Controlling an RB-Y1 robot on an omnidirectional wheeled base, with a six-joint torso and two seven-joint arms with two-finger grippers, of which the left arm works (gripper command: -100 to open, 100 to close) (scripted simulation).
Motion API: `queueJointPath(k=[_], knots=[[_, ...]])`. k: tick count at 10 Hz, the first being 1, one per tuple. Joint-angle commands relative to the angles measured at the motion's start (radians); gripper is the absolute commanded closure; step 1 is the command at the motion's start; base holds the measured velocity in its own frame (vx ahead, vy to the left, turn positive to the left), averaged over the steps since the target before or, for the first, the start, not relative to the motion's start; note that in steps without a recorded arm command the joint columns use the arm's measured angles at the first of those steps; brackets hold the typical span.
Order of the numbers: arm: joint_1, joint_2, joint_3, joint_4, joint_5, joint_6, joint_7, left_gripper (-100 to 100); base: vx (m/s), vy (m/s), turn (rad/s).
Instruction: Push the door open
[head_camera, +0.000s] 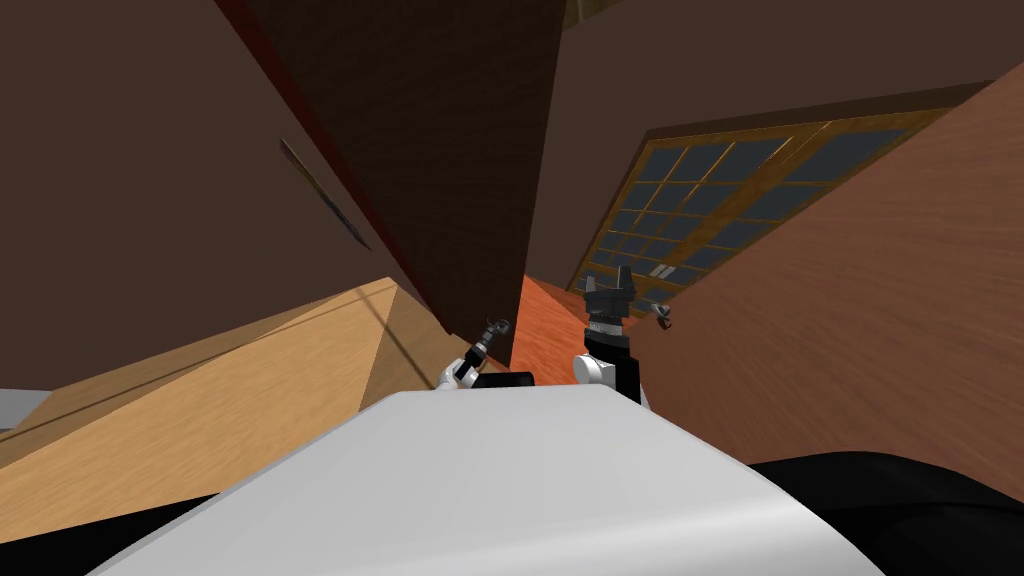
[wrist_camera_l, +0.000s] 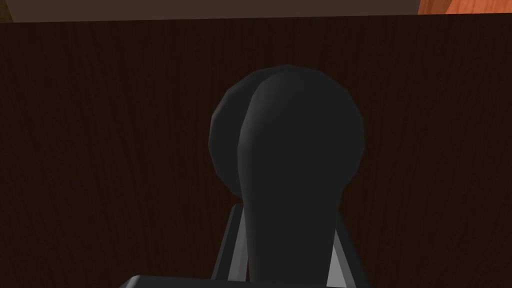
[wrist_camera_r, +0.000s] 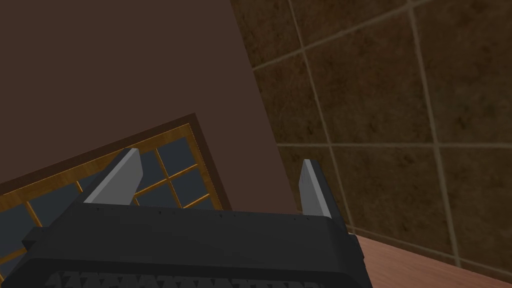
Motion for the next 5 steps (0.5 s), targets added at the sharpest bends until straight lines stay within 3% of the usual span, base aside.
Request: queueJointPath(k=[1,5], knots=[[-0.006,0.012,0.029,-0.01,0.009,0.005,-0.005,100,0.161,-0.173,0.083],[-0.009,0.018,0.06,-0.005,0.018,0.008,-0.013,100,0.108,-0.112,0.061]])
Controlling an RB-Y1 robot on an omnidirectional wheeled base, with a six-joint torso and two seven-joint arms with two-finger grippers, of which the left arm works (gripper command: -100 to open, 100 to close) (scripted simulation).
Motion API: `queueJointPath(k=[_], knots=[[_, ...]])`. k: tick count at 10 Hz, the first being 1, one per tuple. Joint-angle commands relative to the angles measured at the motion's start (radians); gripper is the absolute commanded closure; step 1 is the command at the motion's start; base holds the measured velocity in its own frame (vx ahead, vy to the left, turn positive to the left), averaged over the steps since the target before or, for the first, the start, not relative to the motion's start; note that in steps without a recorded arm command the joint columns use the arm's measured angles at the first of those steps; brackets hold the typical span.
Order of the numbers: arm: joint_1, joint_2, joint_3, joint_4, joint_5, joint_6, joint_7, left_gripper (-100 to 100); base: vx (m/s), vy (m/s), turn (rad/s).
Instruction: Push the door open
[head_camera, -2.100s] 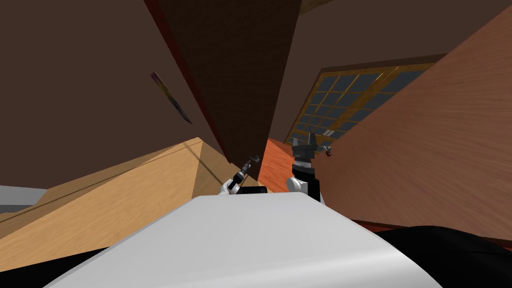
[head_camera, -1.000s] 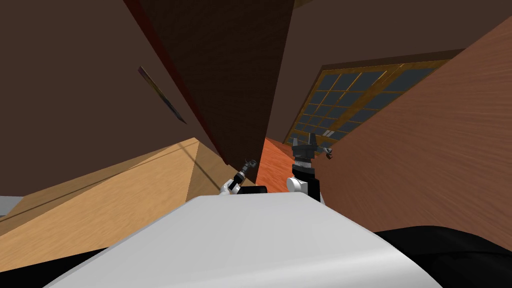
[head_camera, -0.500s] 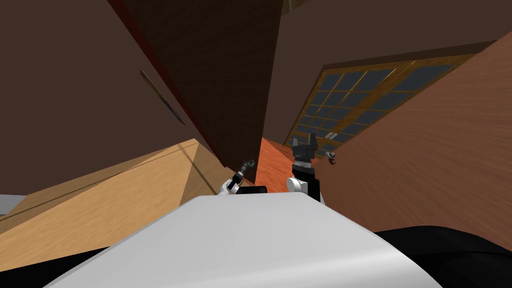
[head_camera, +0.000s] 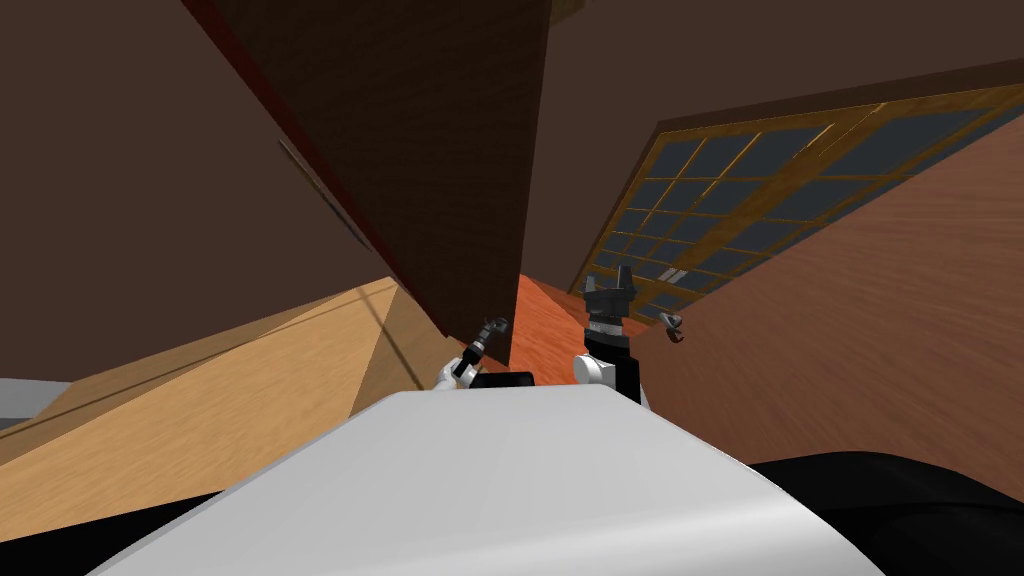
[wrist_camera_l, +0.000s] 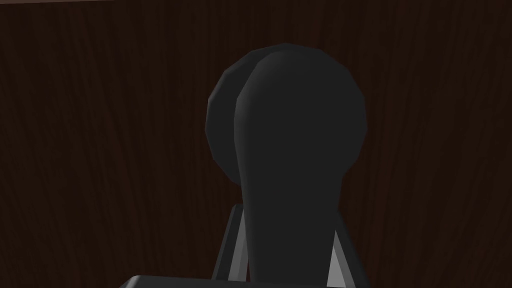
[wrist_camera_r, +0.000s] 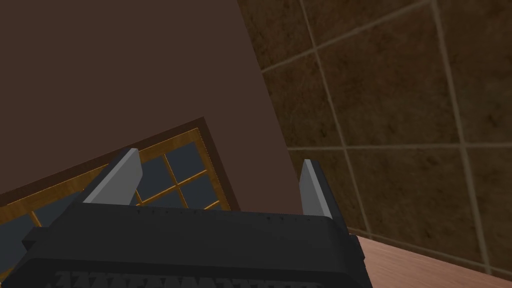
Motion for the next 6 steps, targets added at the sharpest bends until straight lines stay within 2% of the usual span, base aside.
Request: queueJointPath(k=[1,3,5,6], knots=[[0.003,0.017,0.03,-0.019,0.009,0.009,-0.005,100,0.127,-0.147,0.074],[0.003,0.018,0.039,-0.017,0.012,0.01,-0.007,100,0.092,-0.119,0.073],[0.0,0.018,0.064,-0.013,0.019,0.012,-0.013,100,0.113,-0.112,0.061],[0.0,0.018,0.064,-0.015,0.019,0.012,-0.013,100,0.066,-0.079,0.061]])
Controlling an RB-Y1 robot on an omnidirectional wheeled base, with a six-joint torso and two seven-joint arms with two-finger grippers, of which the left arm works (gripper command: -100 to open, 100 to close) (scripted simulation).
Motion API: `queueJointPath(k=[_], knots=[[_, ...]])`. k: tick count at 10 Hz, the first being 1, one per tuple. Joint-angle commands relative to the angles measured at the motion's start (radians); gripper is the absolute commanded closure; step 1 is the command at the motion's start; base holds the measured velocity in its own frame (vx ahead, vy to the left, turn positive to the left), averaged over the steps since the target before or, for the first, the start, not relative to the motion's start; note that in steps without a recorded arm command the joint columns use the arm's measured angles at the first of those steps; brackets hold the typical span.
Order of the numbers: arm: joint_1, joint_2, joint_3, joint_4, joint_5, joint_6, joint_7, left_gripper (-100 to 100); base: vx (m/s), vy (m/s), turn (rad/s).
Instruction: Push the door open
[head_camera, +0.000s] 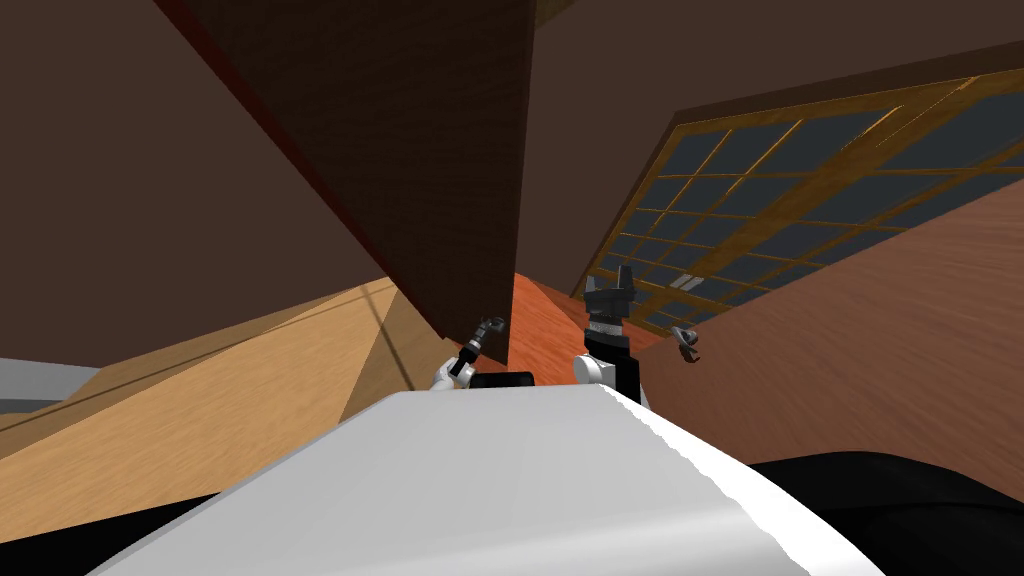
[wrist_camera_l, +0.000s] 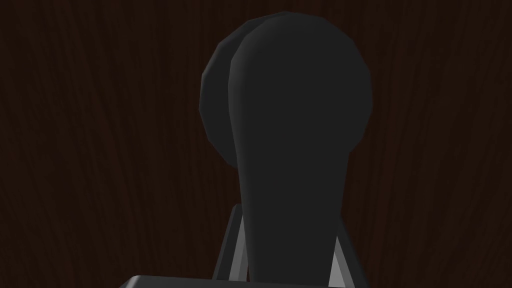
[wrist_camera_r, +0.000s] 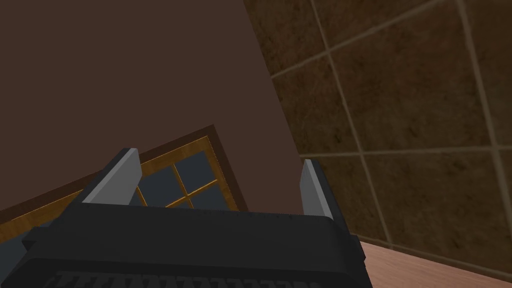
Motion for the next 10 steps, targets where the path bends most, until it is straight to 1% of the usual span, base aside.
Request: queueJointPath(k=[1,3,4,5,6,7,9,10], knots=[[-0.011,0.006,0.03,0.01,0.01,-0.008,-0.01,100,0.066,-0.108,0.054],[-0.013,0.005,0.047,0.013,0.015,-0.006,-0.014,100,0.1,-0.135,0.092],[-0.015,0.003,0.062,0.015,0.019,-0.005,-0.018,100,0.121,-0.147,0.071],[-0.015,0.001,0.07,0.017,0.022,-0.004,-0.02,100,0.137,-0.154,0.083],[-0.017,-0.002,0.085,0.019,0.026,-0.003,-0.023,100,0.139,-0.162,0.099],[-0.017,-0.002,0.085,0.019,0.026,-0.003,-0.023,100,0.089,-0.114,0.059],[-0.019,-0.009,0.11,0.023,0.033,-0.001,-0.03,100,0.127,-0.137,0.071],[-0.02,-0.011,0.116,0.024,0.035,-0.001,-0.031,100,0.121,-0.162,0.085]])
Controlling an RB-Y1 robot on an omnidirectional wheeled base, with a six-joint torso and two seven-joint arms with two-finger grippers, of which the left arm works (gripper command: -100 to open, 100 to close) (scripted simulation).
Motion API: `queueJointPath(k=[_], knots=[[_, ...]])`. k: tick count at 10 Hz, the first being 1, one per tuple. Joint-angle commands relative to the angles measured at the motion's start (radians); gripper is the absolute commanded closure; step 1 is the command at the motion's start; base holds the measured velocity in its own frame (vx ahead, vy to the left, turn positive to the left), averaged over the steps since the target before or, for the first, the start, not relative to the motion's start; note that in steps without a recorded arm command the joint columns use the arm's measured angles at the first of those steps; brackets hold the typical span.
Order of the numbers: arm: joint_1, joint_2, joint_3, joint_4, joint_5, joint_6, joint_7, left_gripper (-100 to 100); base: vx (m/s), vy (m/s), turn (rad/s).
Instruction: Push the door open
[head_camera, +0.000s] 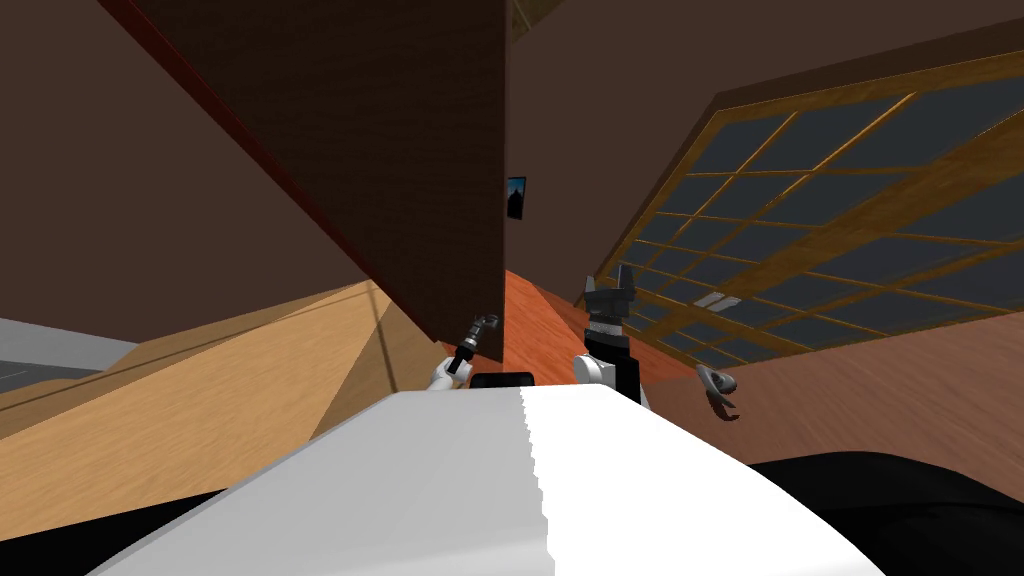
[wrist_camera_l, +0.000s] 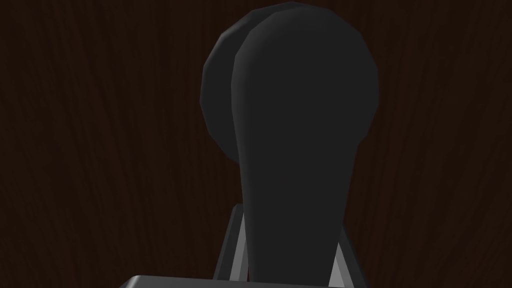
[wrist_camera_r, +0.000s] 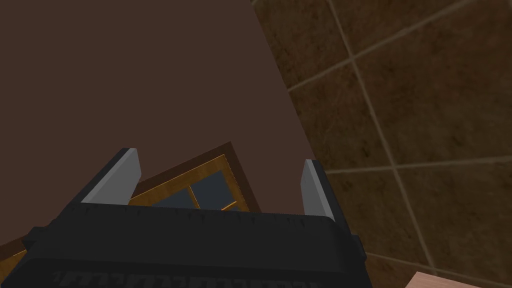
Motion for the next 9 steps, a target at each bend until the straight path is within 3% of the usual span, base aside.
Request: queueJointPath(k=[1,3,5,9], knots=[[0.002,-0.002,0.015,-0.014,0.004,0.004,-0.002,100,0.106,-0.175,0.074],[0.001,-0.008,0.028,-0.012,0.008,0.005,-0.005,100,0.117,-0.132,0.064],[-0.001,0.009,0.045,-0.006,0.017,0.005,-0.01,100,0.079,-0.048,0.029],[-0.001,0.024,0.078,-0.004,0.036,0.005,-0.024,100,0.191,-0.091,0.041]])
